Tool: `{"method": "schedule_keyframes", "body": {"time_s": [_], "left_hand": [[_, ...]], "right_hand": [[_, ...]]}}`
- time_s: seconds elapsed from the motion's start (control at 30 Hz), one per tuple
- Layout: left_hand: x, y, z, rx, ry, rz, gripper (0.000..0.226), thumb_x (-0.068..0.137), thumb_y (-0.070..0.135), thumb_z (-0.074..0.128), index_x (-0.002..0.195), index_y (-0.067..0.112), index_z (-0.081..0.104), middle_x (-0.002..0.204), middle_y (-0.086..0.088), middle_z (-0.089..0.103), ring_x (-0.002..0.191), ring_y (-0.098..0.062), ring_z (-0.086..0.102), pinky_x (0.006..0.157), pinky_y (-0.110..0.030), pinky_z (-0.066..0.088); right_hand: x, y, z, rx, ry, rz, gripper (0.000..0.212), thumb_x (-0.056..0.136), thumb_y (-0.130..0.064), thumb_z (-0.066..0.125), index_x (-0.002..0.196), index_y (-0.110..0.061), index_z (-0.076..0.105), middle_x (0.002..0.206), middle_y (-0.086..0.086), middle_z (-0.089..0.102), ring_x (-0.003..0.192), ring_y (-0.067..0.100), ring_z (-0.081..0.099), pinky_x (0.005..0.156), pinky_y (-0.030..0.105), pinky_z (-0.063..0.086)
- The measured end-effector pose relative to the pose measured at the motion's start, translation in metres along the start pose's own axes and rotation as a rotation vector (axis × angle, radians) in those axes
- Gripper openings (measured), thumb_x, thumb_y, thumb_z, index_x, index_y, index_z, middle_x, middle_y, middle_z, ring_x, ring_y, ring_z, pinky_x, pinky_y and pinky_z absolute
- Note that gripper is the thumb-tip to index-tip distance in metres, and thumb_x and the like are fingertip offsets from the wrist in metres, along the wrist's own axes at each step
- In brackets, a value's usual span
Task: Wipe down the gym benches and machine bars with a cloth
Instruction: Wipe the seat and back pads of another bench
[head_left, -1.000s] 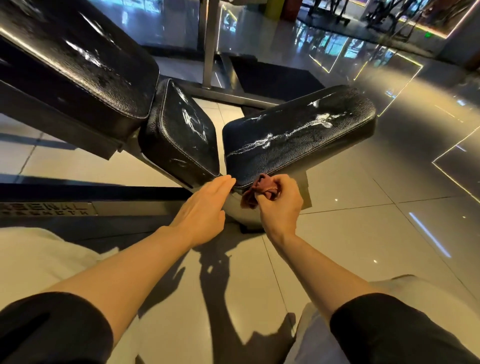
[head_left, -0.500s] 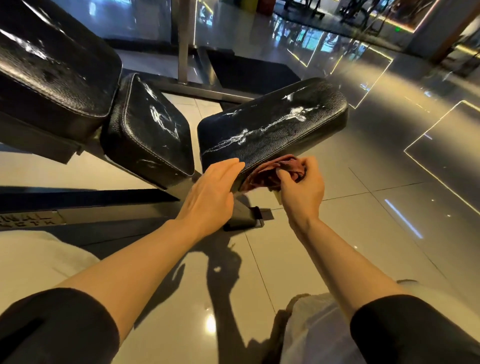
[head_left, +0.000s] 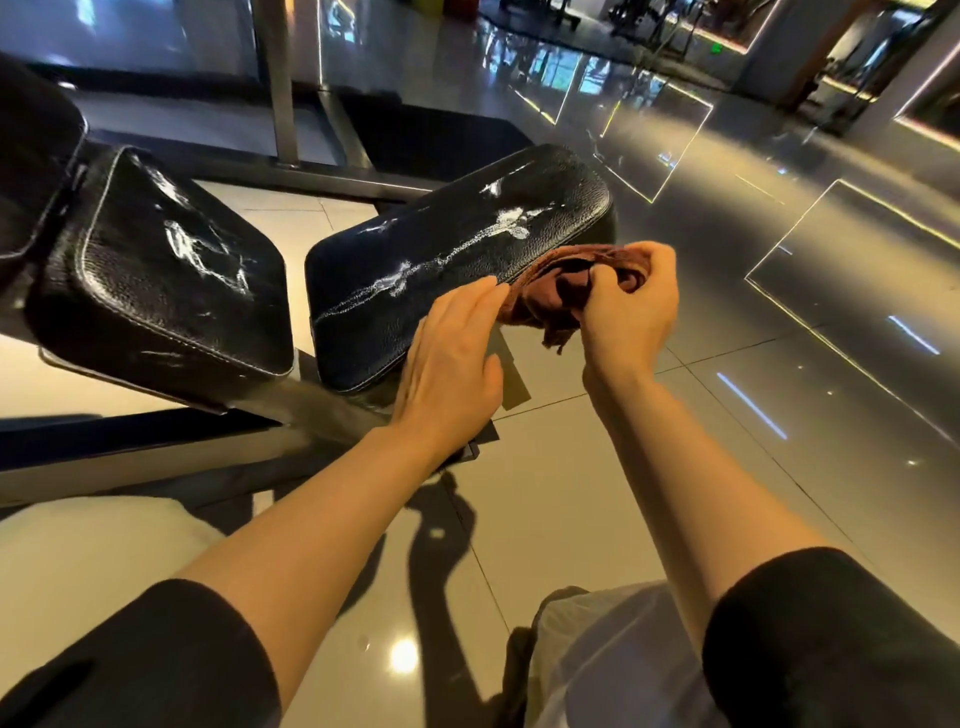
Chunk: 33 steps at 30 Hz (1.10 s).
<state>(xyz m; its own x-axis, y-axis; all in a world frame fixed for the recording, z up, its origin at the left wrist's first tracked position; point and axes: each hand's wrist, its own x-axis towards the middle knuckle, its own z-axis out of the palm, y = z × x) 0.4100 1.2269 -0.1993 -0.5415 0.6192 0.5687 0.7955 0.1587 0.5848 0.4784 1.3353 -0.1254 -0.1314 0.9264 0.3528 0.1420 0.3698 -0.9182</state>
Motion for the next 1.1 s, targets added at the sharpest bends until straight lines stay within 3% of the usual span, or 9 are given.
{"method": "schedule_keyframes", "body": {"time_s": [0.1,0.17,0.3,0.47,0.6,0.73,0.87,0.93,1.1], "left_hand": [[-0.001,-0.005,0.000,0.004,-0.006,0.010,0.063,0.082,-0.002,0.061,0.142,0.008,0.044,0.146,-0.007,0.043,0.137,-0.018,0.034,0.110,-0.027,0.024],[-0.003,-0.007,-0.003,0.011,-0.010,0.016,0.063,0.083,-0.003,0.061,0.142,0.008,0.044,0.146,-0.006,0.043,0.136,-0.015,0.033,0.110,-0.022,0.022],[-0.010,-0.013,-0.010,0.021,-0.019,0.006,0.061,0.083,-0.004,0.059,0.141,0.007,0.044,0.145,-0.006,0.044,0.136,-0.014,0.033,0.111,-0.013,0.016],[-0.020,-0.019,-0.017,0.024,-0.041,-0.016,0.062,0.083,-0.003,0.060,0.142,0.008,0.044,0.145,-0.006,0.043,0.136,-0.016,0.034,0.111,-0.023,0.024],[-0.029,-0.023,-0.024,0.033,-0.060,-0.029,0.063,0.082,-0.004,0.061,0.142,0.008,0.043,0.146,-0.006,0.043,0.136,-0.017,0.035,0.110,-0.029,0.029],[-0.035,-0.028,-0.031,0.035,-0.074,-0.043,0.065,0.081,-0.004,0.061,0.143,0.010,0.042,0.146,-0.006,0.043,0.137,-0.017,0.034,0.111,-0.032,0.030],[-0.040,-0.030,-0.037,0.050,-0.088,-0.052,0.065,0.082,-0.002,0.062,0.143,0.011,0.040,0.146,-0.006,0.042,0.138,-0.016,0.031,0.112,-0.029,0.026],[-0.038,-0.028,-0.039,0.054,-0.081,-0.063,0.064,0.084,0.000,0.062,0.143,0.010,0.040,0.146,-0.006,0.042,0.138,-0.018,0.031,0.111,-0.029,0.023],[-0.032,-0.024,-0.037,0.029,-0.067,-0.066,0.064,0.086,0.000,0.061,0.144,0.010,0.039,0.148,-0.006,0.039,0.140,-0.018,0.030,0.112,-0.030,0.024]], "right_hand": [[0.008,-0.002,0.012,-0.033,0.047,-0.015,0.019,0.086,-0.006,0.056,0.095,-0.023,0.053,0.102,0.006,0.063,0.094,0.020,0.060,0.077,0.030,0.055],[0.008,-0.001,0.020,-0.055,0.054,-0.031,0.016,0.085,-0.008,0.059,0.094,-0.022,0.058,0.099,0.004,0.064,0.093,0.019,0.060,0.080,0.034,0.054],[0.000,0.001,0.029,-0.148,0.083,-0.068,0.016,0.086,-0.013,0.062,0.099,-0.021,0.064,0.099,-0.001,0.066,0.092,0.014,0.059,0.076,0.024,0.048],[-0.011,0.001,0.033,-0.213,0.067,-0.082,0.018,0.087,-0.014,0.062,0.103,-0.022,0.066,0.101,-0.004,0.062,0.089,0.010,0.054,0.064,0.006,0.030],[-0.034,0.006,0.036,-0.238,-0.025,-0.128,0.017,0.086,-0.012,0.063,0.100,-0.020,0.066,0.096,-0.007,0.054,0.084,0.008,0.048,0.065,-0.002,0.031],[-0.057,0.017,0.036,-0.291,-0.189,-0.152,0.019,0.083,-0.011,0.064,0.098,-0.019,0.069,0.098,-0.003,0.061,0.086,0.011,0.052,0.066,0.013,0.032],[-0.072,0.027,0.031,-0.275,-0.450,-0.002,0.011,0.077,-0.015,0.066,0.084,-0.022,0.071,0.084,-0.001,0.069,0.083,0.019,0.064,0.070,0.033,0.054],[-0.071,0.028,0.027,-0.252,-0.422,0.110,0.005,0.075,-0.020,0.065,0.076,-0.024,0.067,0.077,-0.003,0.068,0.077,0.019,0.065,0.069,0.042,0.059],[-0.045,0.024,0.013,-0.097,-0.159,0.316,0.011,0.076,-0.017,0.057,0.076,-0.027,0.053,0.081,-0.002,0.060,0.083,0.026,0.064,0.073,0.049,0.059]]}}
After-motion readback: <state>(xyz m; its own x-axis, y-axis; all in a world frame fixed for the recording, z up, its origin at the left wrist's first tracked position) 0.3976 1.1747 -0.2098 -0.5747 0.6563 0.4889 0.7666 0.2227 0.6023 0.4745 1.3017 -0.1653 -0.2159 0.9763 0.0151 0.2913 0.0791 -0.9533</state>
